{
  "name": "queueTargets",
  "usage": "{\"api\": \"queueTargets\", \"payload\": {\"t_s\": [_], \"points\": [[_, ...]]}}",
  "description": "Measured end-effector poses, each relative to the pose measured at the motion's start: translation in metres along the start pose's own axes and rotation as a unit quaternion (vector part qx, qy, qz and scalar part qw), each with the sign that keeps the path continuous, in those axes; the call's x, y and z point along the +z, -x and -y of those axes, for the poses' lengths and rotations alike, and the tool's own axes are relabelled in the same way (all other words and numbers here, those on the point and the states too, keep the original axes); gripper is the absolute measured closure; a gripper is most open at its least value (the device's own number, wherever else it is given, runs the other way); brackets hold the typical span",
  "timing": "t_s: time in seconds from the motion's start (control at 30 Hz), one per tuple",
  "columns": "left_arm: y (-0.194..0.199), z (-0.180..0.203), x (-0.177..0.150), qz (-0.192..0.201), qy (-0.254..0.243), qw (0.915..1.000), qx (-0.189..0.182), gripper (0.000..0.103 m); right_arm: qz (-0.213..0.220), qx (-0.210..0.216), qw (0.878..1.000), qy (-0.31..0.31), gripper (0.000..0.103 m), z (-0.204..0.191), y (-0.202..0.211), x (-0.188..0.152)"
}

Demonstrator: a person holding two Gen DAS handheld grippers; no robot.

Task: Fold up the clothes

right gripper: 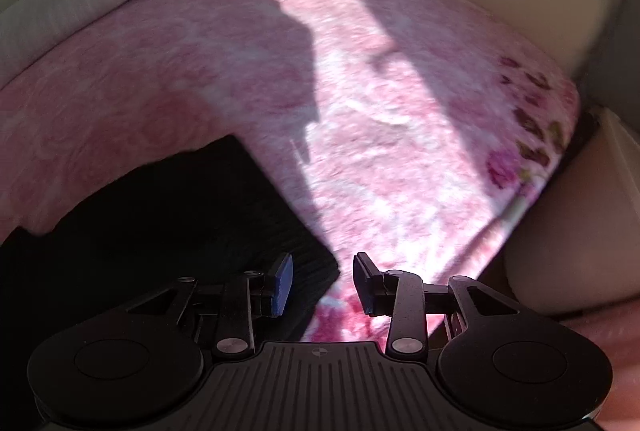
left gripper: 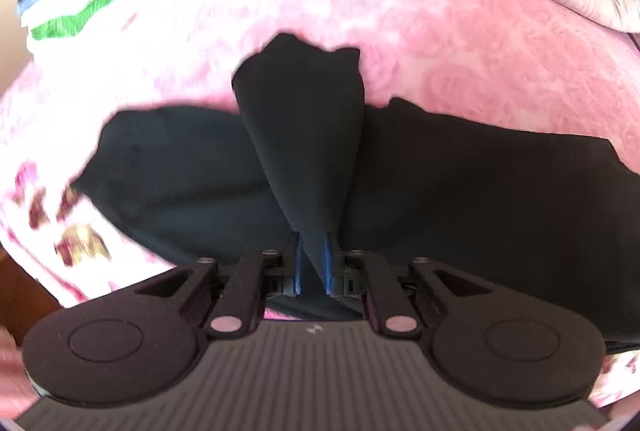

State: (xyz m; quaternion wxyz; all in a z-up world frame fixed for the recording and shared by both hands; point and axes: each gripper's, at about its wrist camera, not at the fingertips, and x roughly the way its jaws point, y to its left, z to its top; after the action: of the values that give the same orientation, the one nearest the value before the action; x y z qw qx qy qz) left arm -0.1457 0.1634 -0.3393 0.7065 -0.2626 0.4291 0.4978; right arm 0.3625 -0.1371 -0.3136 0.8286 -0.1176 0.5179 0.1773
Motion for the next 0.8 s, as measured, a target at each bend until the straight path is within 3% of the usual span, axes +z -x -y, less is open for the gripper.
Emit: {"api": "queueTargets", "payload": {"t_s": [0.13, 0.33, 0.47, 0.5, 0.63, 0.8], "points": [[-0.015, -0.025, 0.012, 0.004, 0.038, 0.9991, 0.017, 0.094, 0.016, 0.001, 0.999, 0.037, 0.066, -0.029, -0.004, -0.002], [-0.05, -0.082, 0.03, 0.012, 0.05, 0.9974, 0.051, 0.094, 0.011, 0.083, 0.991, 0.104, 0.066, -0.113, -0.006, 0.003], [-0.081, -0.131, 0.034, -0.012, 0.061, 0.9943, 0.087, 0.094, -0.015, 0.128, 0.984, 0.126, 0.066, -0.182, -0.014, -0.016], [-0.087, -0.147, 0.036, -0.019, 0.068, 0.9929, 0.095, 0.1, -0.027, 0.143, 0.981, 0.129, 0.066, -0.2, -0.016, -0.021], [-0.084, -0.201, 0.051, -0.02, 0.097, 0.9899, 0.101, 0.098, -0.072, 0.218, 0.964, 0.132, 0.065, -0.281, -0.017, -0.051], [-0.062, -0.261, 0.061, -0.02, 0.169, 0.9848, 0.032, 0.095, -0.124, 0.343, 0.923, 0.12, 0.065, -0.382, -0.012, -0.093]]}}
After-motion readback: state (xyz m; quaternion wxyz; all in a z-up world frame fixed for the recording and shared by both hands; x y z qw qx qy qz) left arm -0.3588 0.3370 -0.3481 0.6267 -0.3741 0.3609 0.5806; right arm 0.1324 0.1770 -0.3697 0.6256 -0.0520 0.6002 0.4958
